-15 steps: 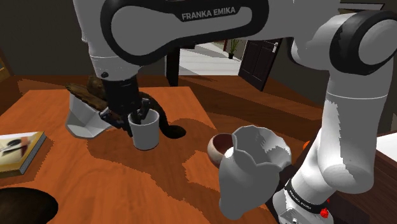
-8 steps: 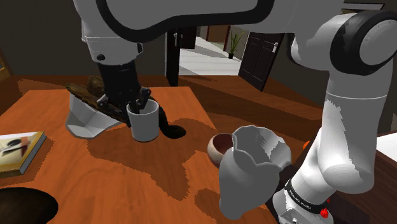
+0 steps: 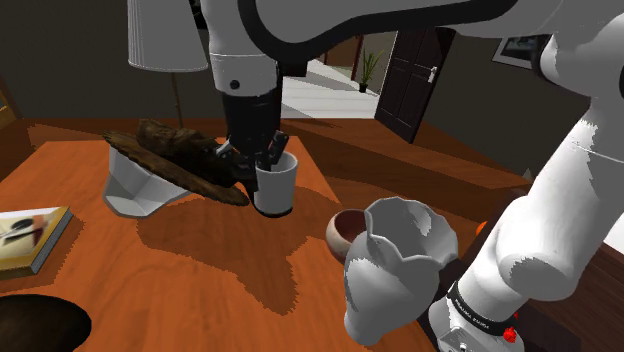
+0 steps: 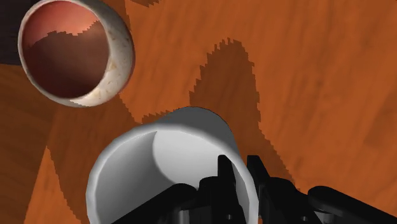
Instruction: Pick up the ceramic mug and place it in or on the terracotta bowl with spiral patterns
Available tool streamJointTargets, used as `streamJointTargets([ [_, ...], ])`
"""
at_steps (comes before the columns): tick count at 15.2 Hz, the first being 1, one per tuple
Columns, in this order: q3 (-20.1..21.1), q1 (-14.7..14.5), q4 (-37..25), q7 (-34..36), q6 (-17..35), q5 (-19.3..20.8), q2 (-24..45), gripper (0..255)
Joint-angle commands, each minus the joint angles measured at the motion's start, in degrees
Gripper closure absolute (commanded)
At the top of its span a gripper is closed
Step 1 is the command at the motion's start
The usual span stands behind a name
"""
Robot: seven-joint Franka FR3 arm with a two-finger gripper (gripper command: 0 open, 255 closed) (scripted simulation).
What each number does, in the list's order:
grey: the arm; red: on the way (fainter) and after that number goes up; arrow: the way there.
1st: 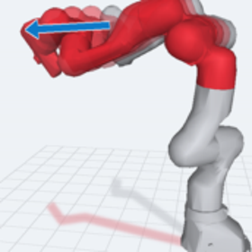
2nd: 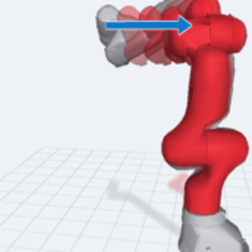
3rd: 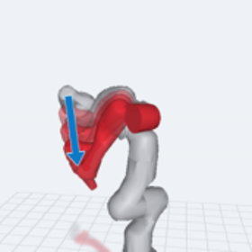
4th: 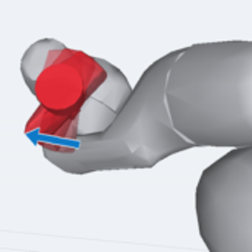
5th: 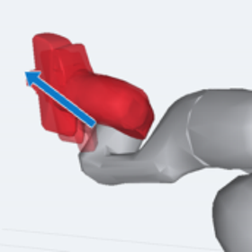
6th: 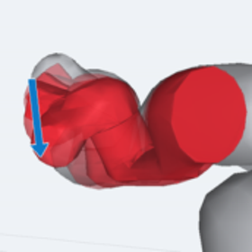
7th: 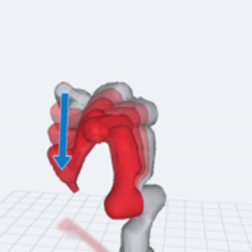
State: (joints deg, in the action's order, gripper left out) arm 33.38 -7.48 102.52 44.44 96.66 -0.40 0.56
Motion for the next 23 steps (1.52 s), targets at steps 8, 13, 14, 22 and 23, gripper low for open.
streamJointTargets([
  [8, -7.6, 2.1, 20.1, -13.3, -0.5, -8.5, -22.6, 255],
  [13, -12.9, 1.8, 28.4, -19.4, -3.0, -9.2, -33.1, 255],
  [14, -14.0, 1.7, 29.8, -20.5, -3.6, -9.1, -35.1, 255],
  [22, -14.7, 1.4, 37.0, -22.0, 0.9, -9.4, -37.7, 255],
  [23, -14.6, 1.3, 37.7, -22.0, 1.6, -9.5, -37.6, 255],
])
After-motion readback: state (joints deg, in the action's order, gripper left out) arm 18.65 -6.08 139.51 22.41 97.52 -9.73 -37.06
